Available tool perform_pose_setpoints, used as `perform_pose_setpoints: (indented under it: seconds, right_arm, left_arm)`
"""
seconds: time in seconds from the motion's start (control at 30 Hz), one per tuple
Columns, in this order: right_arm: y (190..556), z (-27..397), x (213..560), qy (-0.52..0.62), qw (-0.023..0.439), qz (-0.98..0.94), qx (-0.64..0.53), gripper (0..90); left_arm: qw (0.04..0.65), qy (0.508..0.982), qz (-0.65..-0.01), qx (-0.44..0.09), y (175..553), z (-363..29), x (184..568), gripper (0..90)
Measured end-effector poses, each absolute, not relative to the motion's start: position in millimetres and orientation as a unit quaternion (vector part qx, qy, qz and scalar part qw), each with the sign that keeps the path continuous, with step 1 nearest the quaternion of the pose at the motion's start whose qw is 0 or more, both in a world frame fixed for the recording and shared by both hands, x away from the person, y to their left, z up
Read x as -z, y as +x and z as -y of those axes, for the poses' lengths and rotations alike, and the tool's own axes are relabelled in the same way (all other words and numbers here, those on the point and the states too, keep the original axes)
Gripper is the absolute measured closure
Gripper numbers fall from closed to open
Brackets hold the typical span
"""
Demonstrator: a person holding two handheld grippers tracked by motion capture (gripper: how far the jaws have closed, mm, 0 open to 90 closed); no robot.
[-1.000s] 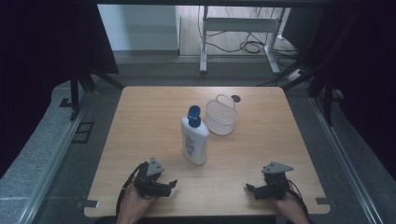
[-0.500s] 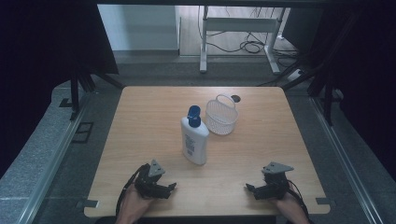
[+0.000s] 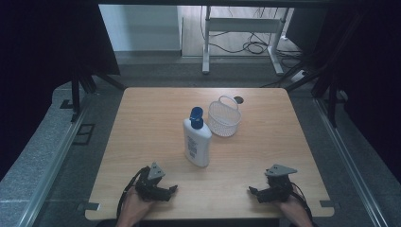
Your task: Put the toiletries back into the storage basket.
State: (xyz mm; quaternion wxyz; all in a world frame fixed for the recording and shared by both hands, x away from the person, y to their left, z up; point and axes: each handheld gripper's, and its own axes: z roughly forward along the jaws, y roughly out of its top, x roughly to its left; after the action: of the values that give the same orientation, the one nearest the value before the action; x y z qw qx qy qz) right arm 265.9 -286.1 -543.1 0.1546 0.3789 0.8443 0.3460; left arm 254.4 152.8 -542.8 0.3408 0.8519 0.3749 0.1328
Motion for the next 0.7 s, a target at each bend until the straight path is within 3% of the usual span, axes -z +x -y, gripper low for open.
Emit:
perform_pose_setpoints:
  seconds: [0.7]
  right_arm:
    - [263.0, 282.8, 538.6, 0.354, 0.157, -0.852, -0.353, 0.5]
  left_arm:
    - [0.347, 0.850, -0.372, -0.134, 253.6, -154.1, 544.2, 11.3]
